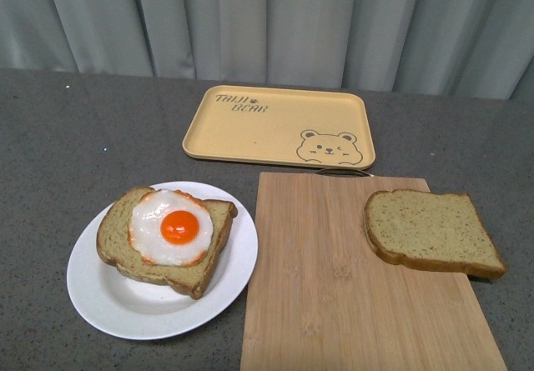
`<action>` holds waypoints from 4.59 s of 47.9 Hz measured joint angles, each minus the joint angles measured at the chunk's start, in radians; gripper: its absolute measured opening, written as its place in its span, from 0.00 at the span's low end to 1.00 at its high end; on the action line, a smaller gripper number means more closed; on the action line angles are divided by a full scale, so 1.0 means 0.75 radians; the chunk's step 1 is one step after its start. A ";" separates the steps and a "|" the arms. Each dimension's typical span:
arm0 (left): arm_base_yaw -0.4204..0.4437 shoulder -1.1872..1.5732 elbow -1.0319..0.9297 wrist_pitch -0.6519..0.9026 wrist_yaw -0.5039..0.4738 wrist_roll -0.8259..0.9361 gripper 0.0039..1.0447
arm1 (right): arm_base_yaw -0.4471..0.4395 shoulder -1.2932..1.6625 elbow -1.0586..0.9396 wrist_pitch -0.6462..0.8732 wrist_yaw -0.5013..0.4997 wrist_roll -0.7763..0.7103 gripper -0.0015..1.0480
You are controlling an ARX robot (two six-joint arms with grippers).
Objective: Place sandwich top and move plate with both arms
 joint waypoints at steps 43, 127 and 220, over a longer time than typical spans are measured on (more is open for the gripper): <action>0.000 0.000 0.000 0.000 0.000 0.000 0.94 | 0.000 0.000 0.000 0.000 0.000 -0.001 0.91; 0.000 -0.001 0.000 -0.001 -0.001 0.000 0.94 | -0.351 2.413 0.798 0.537 -0.599 0.162 0.91; 0.000 -0.001 0.000 -0.001 -0.001 0.000 0.94 | 0.749 3.000 1.368 0.910 -0.641 1.181 0.03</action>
